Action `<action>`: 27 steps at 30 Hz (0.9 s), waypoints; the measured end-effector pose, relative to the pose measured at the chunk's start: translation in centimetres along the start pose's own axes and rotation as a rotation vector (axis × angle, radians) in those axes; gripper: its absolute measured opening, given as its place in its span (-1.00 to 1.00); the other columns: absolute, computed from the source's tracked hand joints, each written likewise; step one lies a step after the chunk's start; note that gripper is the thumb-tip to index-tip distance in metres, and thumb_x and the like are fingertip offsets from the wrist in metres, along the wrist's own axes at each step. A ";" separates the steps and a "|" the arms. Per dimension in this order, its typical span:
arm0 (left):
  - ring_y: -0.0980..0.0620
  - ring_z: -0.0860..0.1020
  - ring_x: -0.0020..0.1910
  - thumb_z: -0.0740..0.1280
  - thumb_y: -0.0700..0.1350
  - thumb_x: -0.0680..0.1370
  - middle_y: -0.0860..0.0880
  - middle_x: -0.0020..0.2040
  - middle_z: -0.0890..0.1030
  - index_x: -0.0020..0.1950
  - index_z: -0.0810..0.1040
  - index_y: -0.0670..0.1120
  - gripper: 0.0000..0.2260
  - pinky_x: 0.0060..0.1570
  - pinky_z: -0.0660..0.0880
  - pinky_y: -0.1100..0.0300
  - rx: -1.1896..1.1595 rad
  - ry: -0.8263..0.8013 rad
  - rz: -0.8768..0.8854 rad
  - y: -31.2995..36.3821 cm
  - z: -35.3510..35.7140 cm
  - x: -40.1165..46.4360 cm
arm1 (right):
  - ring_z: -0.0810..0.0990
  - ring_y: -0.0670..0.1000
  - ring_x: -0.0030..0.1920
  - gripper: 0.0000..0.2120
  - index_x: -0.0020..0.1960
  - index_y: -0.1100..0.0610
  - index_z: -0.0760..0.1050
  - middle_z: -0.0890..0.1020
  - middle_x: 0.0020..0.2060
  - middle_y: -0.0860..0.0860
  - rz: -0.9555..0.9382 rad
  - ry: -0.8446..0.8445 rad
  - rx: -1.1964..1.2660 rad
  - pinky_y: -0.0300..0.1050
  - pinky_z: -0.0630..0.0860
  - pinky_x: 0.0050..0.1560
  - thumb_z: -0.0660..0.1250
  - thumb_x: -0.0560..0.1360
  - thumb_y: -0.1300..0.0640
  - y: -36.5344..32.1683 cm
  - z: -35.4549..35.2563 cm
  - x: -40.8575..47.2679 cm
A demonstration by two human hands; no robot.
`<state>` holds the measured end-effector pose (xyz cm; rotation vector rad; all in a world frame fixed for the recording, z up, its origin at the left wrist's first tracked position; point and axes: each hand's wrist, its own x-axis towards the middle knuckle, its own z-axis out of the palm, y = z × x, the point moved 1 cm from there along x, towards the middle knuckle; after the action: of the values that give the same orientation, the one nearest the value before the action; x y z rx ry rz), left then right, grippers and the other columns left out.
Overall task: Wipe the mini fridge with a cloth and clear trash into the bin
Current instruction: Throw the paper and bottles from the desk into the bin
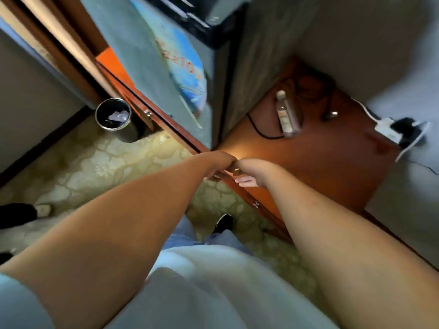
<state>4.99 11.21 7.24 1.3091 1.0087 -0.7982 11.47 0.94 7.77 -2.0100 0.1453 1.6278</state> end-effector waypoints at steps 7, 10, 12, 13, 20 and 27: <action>-0.06 0.61 0.09 0.25 0.03 0.67 -0.05 0.20 0.61 0.31 0.50 -0.06 -0.73 -0.08 0.55 0.11 -0.047 -0.006 0.076 6.3 6.1 2.6 | 0.58 0.09 0.18 -0.68 0.37 0.19 0.42 0.53 0.26 0.11 -0.043 0.231 0.234 0.04 0.57 0.24 0.26 0.64 0.13 3.3 -9.2 0.5; -0.08 0.59 0.19 0.26 0.03 0.68 -0.08 0.28 0.55 0.40 0.44 -0.07 -0.67 -0.05 0.54 0.08 -0.076 0.013 0.098 8.7 7.9 3.6 | 0.53 0.12 0.24 -0.75 0.31 0.16 0.42 0.50 0.26 0.13 -0.079 0.307 0.304 0.06 0.53 0.30 0.23 0.65 0.18 3.8 -12.4 0.9; -0.07 0.56 0.14 0.27 0.00 0.68 -0.09 0.31 0.52 0.42 0.44 -0.08 -0.66 -0.03 0.53 0.07 -0.106 0.019 0.105 10.2 8.8 4.2 | 0.50 0.12 0.26 -0.75 0.31 0.15 0.41 0.48 0.30 0.12 -0.104 0.349 0.356 0.05 0.52 0.31 0.23 0.63 0.20 3.6 -14.2 1.5; -0.07 0.55 0.11 0.28 0.00 0.67 -0.08 0.31 0.51 0.43 0.44 -0.08 -0.66 -0.03 0.53 0.08 -0.125 0.020 0.106 10.9 9.1 4.7 | 0.49 0.10 0.26 -0.68 0.37 0.16 0.40 0.48 0.32 0.11 -0.116 0.359 0.379 0.05 0.51 0.31 0.23 0.63 0.20 3.4 -14.9 1.9; -0.01 0.42 -0.12 0.30 -0.04 0.62 0.01 0.09 0.50 0.10 0.55 0.01 -0.90 -0.12 0.51 0.11 -0.183 0.102 0.118 15.3 9.8 8.7 | 0.59 0.12 0.10 -0.68 0.29 0.06 0.46 0.58 0.18 0.09 -0.241 0.424 0.360 -0.02 0.58 -0.03 0.27 0.54 0.14 1.1 -17.9 5.6; 0.00 0.56 -0.03 0.29 0.02 0.61 0.02 0.02 0.59 0.23 0.53 0.04 -0.78 0.04 0.59 0.04 -0.155 0.141 0.102 17.6 10.0 13.0 | 0.41 0.15 0.36 -0.26 0.58 -0.10 0.12 0.32 0.40 0.04 -0.288 0.516 0.165 0.11 0.50 0.28 0.31 0.46 -0.06 -0.4 -20.3 10.7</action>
<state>27.44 4.36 1.88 1.2849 1.0843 -0.5452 32.19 -5.59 0.38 -2.1605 0.1623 0.8733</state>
